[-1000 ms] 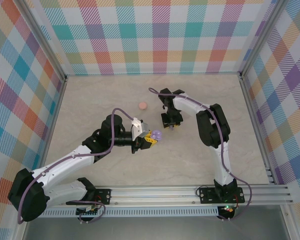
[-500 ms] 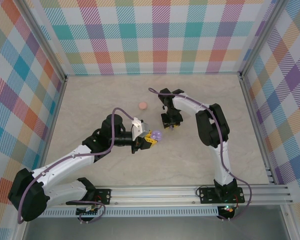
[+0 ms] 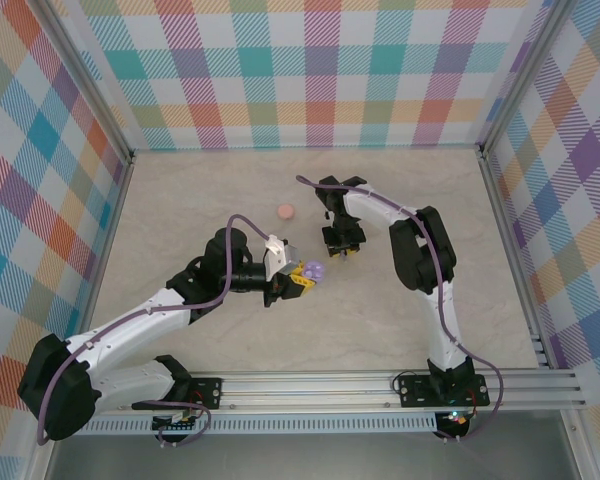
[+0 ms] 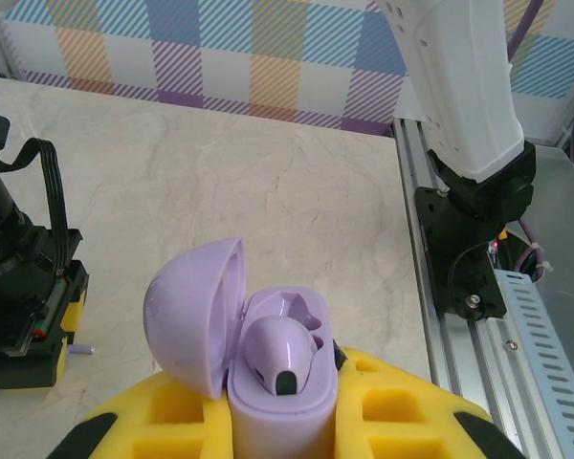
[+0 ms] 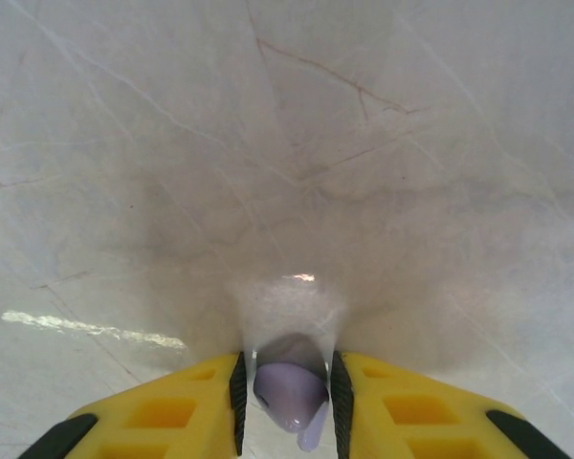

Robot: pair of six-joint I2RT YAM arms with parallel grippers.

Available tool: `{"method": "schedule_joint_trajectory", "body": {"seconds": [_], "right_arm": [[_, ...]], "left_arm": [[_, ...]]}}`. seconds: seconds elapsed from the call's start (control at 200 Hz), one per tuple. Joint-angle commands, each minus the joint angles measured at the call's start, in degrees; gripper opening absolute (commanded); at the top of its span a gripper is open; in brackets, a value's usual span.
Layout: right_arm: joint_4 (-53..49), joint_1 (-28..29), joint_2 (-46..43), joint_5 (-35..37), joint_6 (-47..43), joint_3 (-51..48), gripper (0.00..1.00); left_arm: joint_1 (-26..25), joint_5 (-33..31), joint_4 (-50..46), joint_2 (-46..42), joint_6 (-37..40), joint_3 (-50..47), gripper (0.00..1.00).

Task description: Insert the wireless bluetooth earbuds into the charging case

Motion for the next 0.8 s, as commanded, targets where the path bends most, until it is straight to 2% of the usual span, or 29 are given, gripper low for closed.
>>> {"method": "schedule_joint_trajectory", "body": {"seconds": [0.0, 0.28, 0.8], "right_arm": [[-0.45, 0.01, 1.44, 0.22, 0.44, -0.78, 0.29], [2.63, -0.55, -2.27, 0.05, 1.40, -3.24, 0.25], [19.82, -3.24, -20.33, -6.17, 2.00, -22.21, 0.22]], "left_arm": [[-0.92, 1.50, 0.20, 0.14, 0.59, 2.29, 0.02], [-0.92, 0.87, 0.20, 0.26, 0.57, 2.20, 0.02], [-0.93, -1.10, 3.99, 1.18, -2.26, 0.01, 0.02]]}}
